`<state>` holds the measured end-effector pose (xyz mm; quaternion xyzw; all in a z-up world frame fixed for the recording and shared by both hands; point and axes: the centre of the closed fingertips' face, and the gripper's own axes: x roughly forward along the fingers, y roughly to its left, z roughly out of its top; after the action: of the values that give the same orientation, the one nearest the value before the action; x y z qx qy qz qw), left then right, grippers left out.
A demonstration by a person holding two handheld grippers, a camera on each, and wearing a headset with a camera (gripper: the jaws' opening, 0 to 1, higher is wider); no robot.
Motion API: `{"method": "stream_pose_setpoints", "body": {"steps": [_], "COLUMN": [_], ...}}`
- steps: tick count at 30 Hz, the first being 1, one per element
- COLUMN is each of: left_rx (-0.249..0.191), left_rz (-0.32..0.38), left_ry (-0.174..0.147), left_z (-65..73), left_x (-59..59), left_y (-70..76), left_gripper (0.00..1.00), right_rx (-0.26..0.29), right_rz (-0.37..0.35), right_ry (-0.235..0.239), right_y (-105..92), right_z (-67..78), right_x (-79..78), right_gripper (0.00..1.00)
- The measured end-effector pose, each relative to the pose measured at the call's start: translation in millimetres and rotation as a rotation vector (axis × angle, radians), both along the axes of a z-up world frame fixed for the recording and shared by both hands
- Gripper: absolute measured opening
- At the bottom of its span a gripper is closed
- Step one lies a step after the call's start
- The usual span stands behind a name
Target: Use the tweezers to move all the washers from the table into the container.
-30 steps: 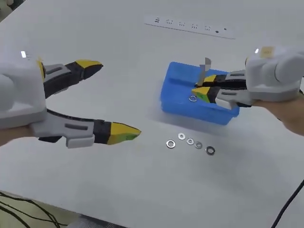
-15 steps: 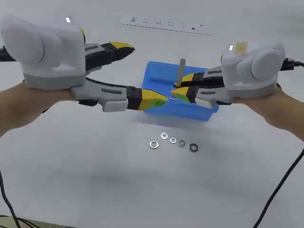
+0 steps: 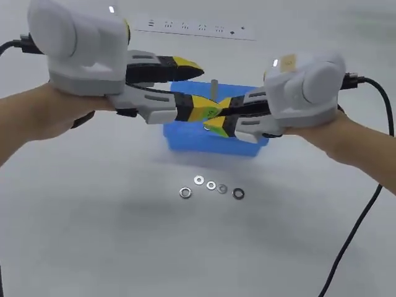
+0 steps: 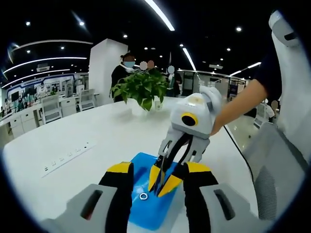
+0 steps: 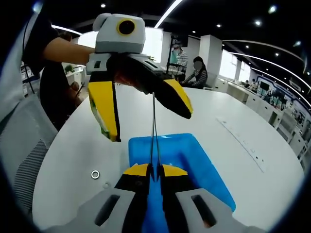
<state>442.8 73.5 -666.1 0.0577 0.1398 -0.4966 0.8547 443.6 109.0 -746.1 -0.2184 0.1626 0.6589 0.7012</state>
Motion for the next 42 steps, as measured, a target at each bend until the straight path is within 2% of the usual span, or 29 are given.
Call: {"method": "stream_pose_setpoints", "body": {"steps": [3,6,13,15,17,19,20,21,24,31,35,38,40,42], "left_rx": [-0.026,-0.042,-0.054,-0.062,-0.033,-0.012,0.014,0.009,0.025,0.042,0.043,0.045,0.048,0.057], "left_rz": [-0.028,-0.045,-0.068,-0.078,-0.093,-0.109,-0.115,-0.117,-0.134,-0.149,-0.153,-0.154,-0.158,-0.156], "left_ry": [0.007,0.031,-0.002,0.005,-0.028,-0.036,-0.072,-0.066,-0.103,-0.157,-0.169,-0.174,-0.176,-0.178], "left_z": [3.2,2.4,5.7,6.9,6.6,6.1,5.9,5.9,4.8,5.9,8.0,9.3,9.2,8.7], "left_x": [-4.9,-6.7,-5.0,-7.1,-7.3,-9.3,-7.3,-8.0,-6.0,-2.0,0.6,2.4,2.8,3.5], "left_y": [-7.0,-6.4,3.8,4.3,5.9,6.4,7.3,6.4,4.1,0.5,1.1,1.7,1.8,2.1], "left_gripper": [0.28,0.23,0.09,0.08,0.07,0.05,0.05,0.05,0.04,0.04,0.04,0.03,0.03,0.03], "right_rx": [-0.002,-0.004,-0.008,-0.002,-0.004,-0.004,-0.005,-0.004,-0.009,-0.005,-0.001,0.007,0.025,0.033], "right_rz": [0.011,0.021,0.031,0.032,0.039,0.043,0.044,0.043,0.038,0.016,0.009,-0.01,-0.024,-0.03], "right_ry": [-0.002,-0.001,-0.002,0.002,-0.005,-0.005,-0.006,-0.004,-0.017,-0.026,-0.032,-0.02,0.006,0.015], "right_y": [2.0,3.3,6.3,8.0,8.9,9.5,9.7,9.8,9.0,6.6,7.1,7.6,9.0,9.9], "right_z": [-0.5,-1.3,-3.6,-2.3,-1.9,-2.0,-2.1,-2.1,-1.8,0.0,2.8,5.1,7.6,9.7], "right_x": [-1.7,-3.4,-4.3,-4.7,-5.4,-6.3,-6.4,-6.8,-4.6,-0.4,0.4,2.0,2.2,2.1], "right_gripper": [0.09,0.09,0.09,0.09,0.09,0.1,0.1,0.1,0.1,0.11,0.12,0.13,0.14,0.18]}}
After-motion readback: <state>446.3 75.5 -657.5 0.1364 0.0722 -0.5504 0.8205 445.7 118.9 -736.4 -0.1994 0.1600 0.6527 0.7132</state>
